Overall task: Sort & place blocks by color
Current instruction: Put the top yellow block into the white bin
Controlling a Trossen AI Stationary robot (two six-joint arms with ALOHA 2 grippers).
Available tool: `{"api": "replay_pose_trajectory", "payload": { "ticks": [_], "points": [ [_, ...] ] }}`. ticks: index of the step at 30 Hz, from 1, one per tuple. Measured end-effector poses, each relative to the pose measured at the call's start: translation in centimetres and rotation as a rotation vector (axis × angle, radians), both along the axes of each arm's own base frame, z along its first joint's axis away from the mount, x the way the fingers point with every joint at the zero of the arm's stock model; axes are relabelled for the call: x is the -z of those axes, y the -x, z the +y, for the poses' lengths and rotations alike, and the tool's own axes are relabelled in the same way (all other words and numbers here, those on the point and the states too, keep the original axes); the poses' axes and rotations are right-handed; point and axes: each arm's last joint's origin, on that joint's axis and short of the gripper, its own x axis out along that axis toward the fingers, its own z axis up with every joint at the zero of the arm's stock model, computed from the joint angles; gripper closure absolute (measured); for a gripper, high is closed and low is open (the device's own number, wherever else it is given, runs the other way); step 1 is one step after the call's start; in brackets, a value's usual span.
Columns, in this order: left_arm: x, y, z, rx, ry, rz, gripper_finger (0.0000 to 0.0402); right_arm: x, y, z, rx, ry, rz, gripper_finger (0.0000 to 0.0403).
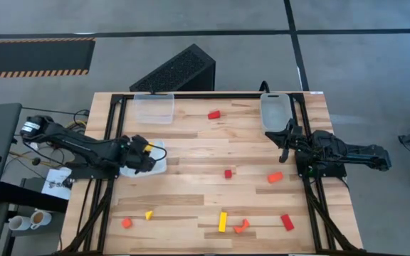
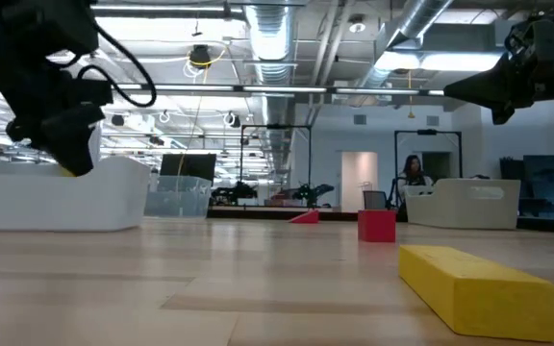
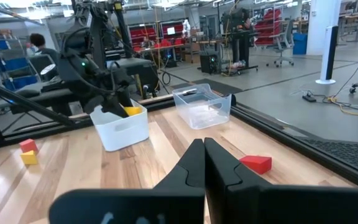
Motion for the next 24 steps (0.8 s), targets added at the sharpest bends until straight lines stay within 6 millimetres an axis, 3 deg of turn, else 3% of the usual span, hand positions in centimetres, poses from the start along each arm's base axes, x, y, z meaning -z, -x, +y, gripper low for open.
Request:
{"api": "replay_pose_trajectory", "payload": {
  "ticks": [20, 24],
  "points": [
    [0.80, -0.33, 1.02, 0.038, 0.067, 0.020, 0.0306, 0.00, 0.00, 0.00, 0.000, 0.000, 0.000, 0.0392],
    [0.74, -0.50, 1.01, 0.034, 0.066, -0.002, 0.0250, 0.00, 0.00, 0.00, 0.000, 0.000, 0.000, 0.0392]
  ]
}}
